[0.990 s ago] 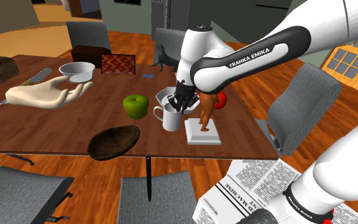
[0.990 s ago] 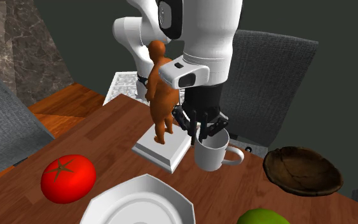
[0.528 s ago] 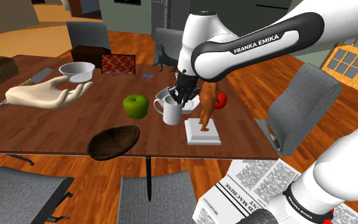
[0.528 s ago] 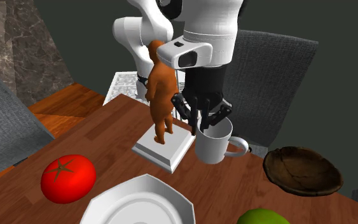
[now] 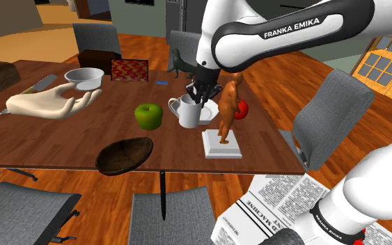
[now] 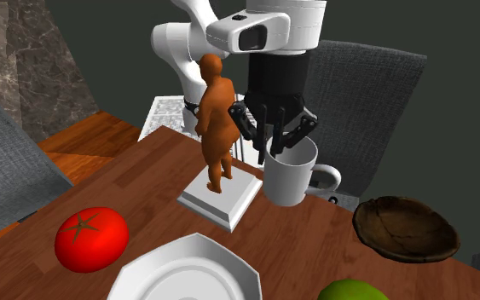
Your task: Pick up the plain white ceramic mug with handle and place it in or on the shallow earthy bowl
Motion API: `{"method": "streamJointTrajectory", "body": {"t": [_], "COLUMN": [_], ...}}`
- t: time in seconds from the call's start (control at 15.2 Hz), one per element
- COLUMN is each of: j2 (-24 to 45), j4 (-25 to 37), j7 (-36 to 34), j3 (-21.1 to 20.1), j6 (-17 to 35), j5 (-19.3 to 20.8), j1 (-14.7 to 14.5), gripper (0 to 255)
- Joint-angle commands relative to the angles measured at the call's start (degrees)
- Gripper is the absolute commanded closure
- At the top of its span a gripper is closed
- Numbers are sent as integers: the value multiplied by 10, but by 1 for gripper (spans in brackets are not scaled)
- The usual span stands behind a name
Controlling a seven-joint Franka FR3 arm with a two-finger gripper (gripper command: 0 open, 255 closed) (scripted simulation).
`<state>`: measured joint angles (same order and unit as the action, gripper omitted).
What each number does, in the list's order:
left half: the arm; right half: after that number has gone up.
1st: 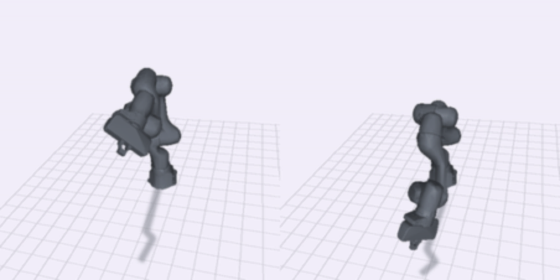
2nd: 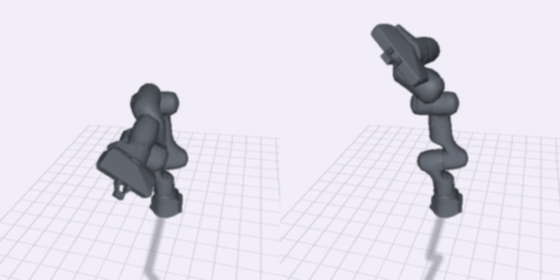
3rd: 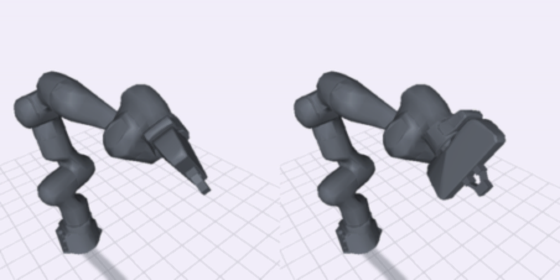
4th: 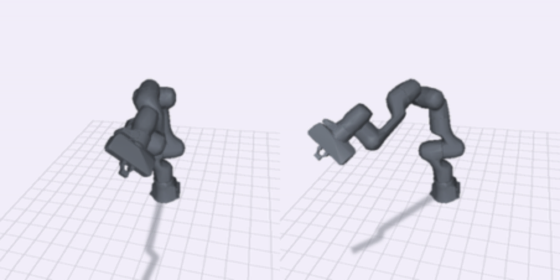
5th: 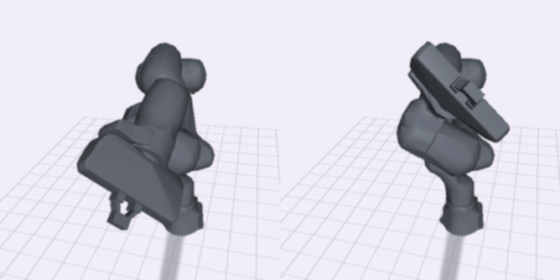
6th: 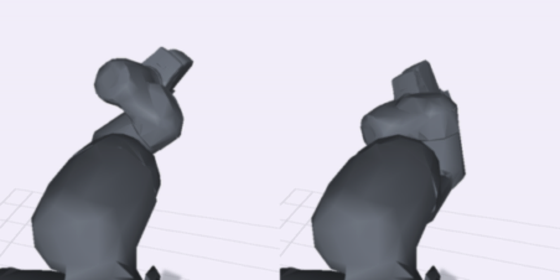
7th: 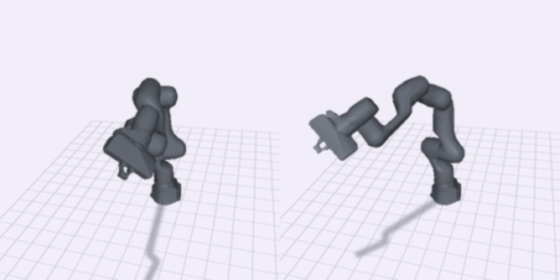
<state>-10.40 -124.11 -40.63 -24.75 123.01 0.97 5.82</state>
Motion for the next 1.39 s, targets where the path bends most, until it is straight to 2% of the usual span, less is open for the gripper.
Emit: {"method": "streamJointTrajectory", "body": {"t": [0.0,0.4,0.73,1.06,1.32], "j2": [-2,-11,68,166,255], "j4": [12,46,139,253,365], "j7": [2,7,-76,-159,-217], "j3": [1,4,-44,-79,-92], "j6": [-15,-57,-83,-123,-170], "j5": [-1,-6,38,99,156], "j1": [0,0,-19,-55,-105], "gripper": [255,255,255,255,255]}}
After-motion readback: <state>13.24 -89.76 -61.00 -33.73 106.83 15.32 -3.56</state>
